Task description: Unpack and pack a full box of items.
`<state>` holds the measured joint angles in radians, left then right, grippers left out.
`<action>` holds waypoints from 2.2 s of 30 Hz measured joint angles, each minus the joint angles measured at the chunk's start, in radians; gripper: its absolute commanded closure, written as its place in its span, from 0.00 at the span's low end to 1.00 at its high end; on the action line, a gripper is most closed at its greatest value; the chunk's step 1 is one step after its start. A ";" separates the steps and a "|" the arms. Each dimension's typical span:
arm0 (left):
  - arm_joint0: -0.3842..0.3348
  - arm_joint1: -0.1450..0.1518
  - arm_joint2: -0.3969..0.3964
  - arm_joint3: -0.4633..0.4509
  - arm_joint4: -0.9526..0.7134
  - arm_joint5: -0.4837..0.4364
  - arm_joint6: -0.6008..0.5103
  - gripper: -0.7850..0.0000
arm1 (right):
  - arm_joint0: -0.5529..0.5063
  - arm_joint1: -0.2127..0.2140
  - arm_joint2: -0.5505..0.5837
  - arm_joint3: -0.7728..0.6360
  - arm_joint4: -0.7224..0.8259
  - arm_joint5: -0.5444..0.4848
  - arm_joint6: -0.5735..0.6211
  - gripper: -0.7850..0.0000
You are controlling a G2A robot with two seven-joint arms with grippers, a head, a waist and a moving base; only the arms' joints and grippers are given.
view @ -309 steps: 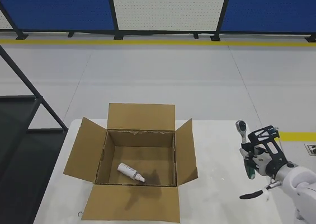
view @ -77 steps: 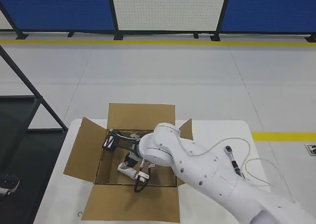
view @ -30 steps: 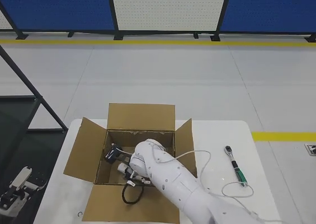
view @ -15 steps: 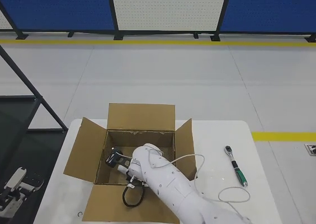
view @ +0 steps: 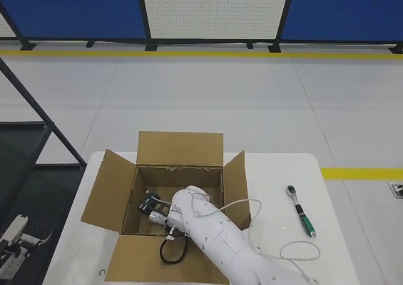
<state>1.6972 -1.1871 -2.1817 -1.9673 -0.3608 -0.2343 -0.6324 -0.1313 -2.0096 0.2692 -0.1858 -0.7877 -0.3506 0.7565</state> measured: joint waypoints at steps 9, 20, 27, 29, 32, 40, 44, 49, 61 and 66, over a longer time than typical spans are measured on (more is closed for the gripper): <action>0.009 0.002 -0.001 -0.001 -0.005 -0.006 0.004 0.00 | 0.018 0.003 0.011 0.006 0.007 -0.016 -0.026 1.00; 0.015 0.005 -0.001 -0.010 -0.001 -0.011 0.010 0.00 | 0.066 0.011 0.034 0.040 0.004 -0.074 -0.012 1.00; 0.017 0.007 -0.002 -0.012 0.001 -0.014 0.010 0.00 | 0.081 0.022 0.046 0.071 0.004 -0.056 0.085 0.95; 0.018 0.008 -0.002 -0.012 0.002 -0.012 0.011 0.00 | 0.082 0.025 0.051 0.073 0.007 -0.052 0.104 0.58; 0.019 0.009 -0.003 -0.013 0.005 -0.012 0.010 0.00 | 0.082 0.030 0.058 0.076 0.015 -0.056 0.148 0.40; 0.022 0.010 -0.002 -0.016 0.007 -0.014 0.016 0.00 | 0.070 0.041 0.067 0.060 0.010 -0.041 0.180 0.27; 0.027 0.011 -0.002 -0.017 0.010 -0.015 0.020 0.00 | 0.061 0.044 0.068 0.045 -0.002 -0.052 0.173 0.30; 0.034 0.011 -0.003 -0.019 0.007 -0.018 0.027 0.00 | 0.048 0.044 0.068 0.034 -0.013 -0.065 0.176 0.38; 0.053 0.010 -0.010 -0.019 -0.001 -0.031 0.034 0.00 | 0.032 0.047 0.084 0.040 -0.016 -0.080 0.166 1.00; 0.056 0.011 -0.011 -0.018 -0.004 -0.036 0.033 0.00 | 0.045 0.051 0.098 0.033 -0.005 -0.104 0.129 1.00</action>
<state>1.7530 -1.1764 -2.1929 -1.9849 -0.3652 -0.2704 -0.5993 -0.0859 -1.9583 0.3674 -0.1528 -0.7932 -0.4543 0.8860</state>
